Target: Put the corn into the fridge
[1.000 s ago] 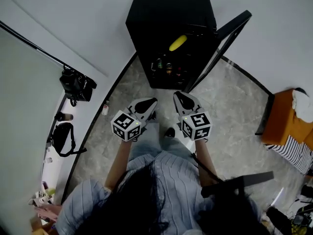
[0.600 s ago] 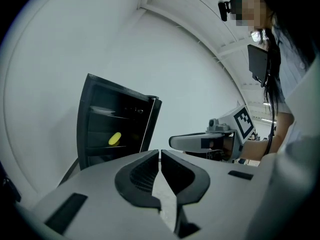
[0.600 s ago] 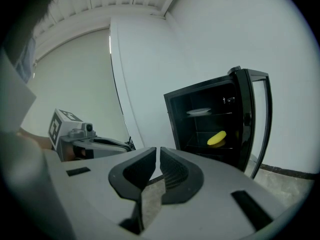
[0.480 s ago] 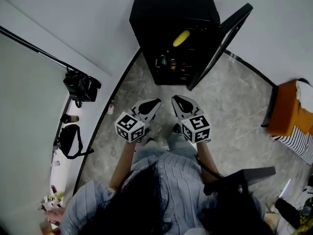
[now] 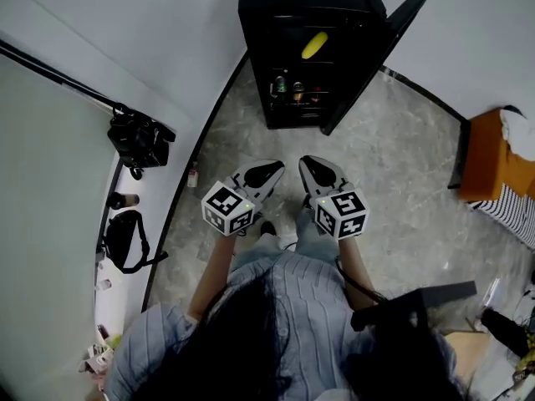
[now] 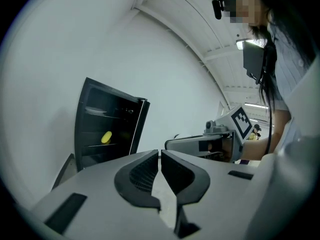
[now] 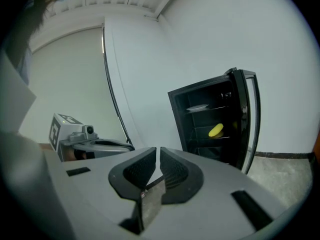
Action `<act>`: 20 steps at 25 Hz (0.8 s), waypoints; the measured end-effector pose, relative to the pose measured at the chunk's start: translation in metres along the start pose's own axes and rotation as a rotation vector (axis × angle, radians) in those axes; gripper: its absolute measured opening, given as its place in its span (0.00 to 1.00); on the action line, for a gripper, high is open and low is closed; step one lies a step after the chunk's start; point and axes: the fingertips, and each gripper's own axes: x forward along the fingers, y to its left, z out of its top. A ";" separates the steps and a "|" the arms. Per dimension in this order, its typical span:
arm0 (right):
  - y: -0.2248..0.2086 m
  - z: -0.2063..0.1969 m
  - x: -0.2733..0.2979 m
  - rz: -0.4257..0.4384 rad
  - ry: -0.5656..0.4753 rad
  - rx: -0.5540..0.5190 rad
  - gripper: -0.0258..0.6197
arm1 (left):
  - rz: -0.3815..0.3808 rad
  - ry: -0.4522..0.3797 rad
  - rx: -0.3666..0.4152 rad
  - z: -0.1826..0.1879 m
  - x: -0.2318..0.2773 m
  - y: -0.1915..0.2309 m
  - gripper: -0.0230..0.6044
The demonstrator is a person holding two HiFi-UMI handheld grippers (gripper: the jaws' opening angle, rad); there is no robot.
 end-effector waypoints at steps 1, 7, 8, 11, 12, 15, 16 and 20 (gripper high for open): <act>0.006 -0.002 -0.002 -0.010 -0.004 -0.001 0.10 | -0.011 0.003 0.002 -0.004 -0.006 -0.004 0.05; 0.039 -0.011 -0.014 -0.058 -0.040 0.015 0.10 | -0.077 0.004 0.024 -0.016 -0.038 -0.020 0.05; 0.045 -0.014 -0.016 -0.063 -0.046 0.020 0.10 | -0.084 0.002 0.031 -0.017 -0.043 -0.023 0.05; 0.060 -0.023 -0.025 -0.079 -0.052 0.016 0.10 | -0.104 -0.003 0.044 -0.021 -0.056 -0.030 0.05; 0.064 -0.025 -0.028 -0.084 -0.054 0.016 0.10 | -0.111 -0.003 0.048 -0.021 -0.059 -0.032 0.05; 0.074 -0.032 -0.037 -0.093 -0.063 0.034 0.10 | -0.132 0.006 0.060 -0.026 -0.067 -0.042 0.05; 0.078 -0.035 -0.040 -0.094 -0.065 0.043 0.10 | -0.138 0.010 0.063 -0.029 -0.071 -0.045 0.05; 0.092 -0.047 -0.047 -0.091 -0.062 0.050 0.10 | -0.150 0.020 0.068 -0.040 -0.084 -0.055 0.05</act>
